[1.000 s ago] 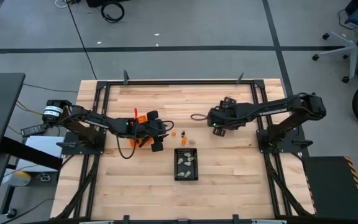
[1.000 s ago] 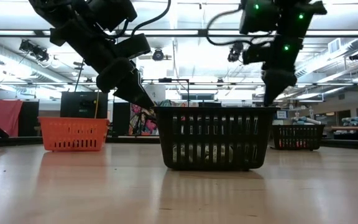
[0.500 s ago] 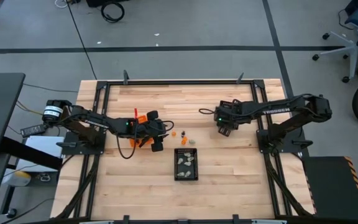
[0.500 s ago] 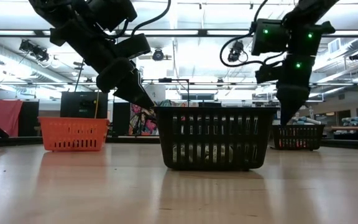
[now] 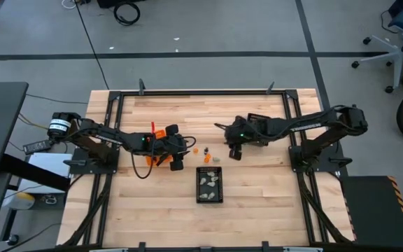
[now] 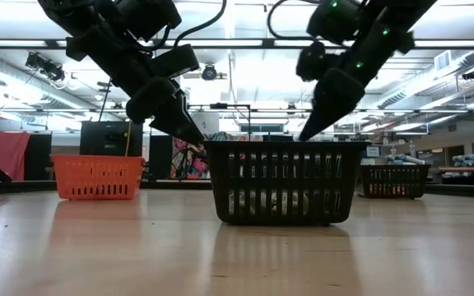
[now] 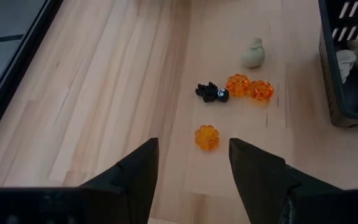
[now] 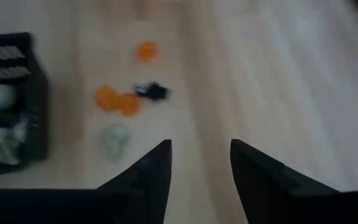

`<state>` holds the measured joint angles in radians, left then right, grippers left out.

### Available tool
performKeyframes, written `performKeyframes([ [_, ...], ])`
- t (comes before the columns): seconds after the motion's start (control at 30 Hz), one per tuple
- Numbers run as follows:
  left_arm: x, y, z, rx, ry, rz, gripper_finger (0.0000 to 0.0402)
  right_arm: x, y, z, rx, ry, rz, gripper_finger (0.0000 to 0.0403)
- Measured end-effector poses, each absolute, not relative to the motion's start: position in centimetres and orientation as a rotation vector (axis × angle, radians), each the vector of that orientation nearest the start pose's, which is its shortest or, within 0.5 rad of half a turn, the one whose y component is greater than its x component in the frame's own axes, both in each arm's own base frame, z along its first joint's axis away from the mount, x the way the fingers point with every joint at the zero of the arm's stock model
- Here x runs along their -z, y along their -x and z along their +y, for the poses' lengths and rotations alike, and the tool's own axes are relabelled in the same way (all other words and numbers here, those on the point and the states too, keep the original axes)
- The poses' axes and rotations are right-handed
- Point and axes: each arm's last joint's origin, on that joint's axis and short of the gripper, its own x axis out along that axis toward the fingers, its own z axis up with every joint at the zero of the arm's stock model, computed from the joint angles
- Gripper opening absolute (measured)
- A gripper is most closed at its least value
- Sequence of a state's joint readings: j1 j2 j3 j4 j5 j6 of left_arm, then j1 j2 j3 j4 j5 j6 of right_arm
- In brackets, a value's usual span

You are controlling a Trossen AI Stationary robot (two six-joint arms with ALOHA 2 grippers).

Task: Sort Halloween decoration
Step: Put the orange pumpkin toy into the top black bin

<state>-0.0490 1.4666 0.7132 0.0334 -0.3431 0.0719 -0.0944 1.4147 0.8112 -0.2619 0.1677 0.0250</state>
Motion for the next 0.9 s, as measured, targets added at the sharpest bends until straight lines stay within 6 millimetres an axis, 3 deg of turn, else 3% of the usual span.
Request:
performKeyframes([
  [0.17,-17.9,-28.3,-0.6,-0.247,-0.214,0.725,0.0204,-17.8,-29.6,-3.1,0.088,0.02,0.848,0.0167],
  [0.43,-17.9,-28.3,-0.7,-0.244,-0.214,0.725,0.0204,-14.1,-32.5,-4.2,-0.035,0.073,0.756,0.017],
  [0.77,-17.8,-28.6,-0.8,-0.238,-0.188,0.706,0.0204,-13.1,-33.8,-5.7,-0.06,0.052,0.645,0.0227],
  [0.9,-16.1,-29.6,-0.9,-0.168,-0.15,0.716,0.0204,-12.5,-33.7,-5.6,-0.066,0.046,0.675,0.0241],
])
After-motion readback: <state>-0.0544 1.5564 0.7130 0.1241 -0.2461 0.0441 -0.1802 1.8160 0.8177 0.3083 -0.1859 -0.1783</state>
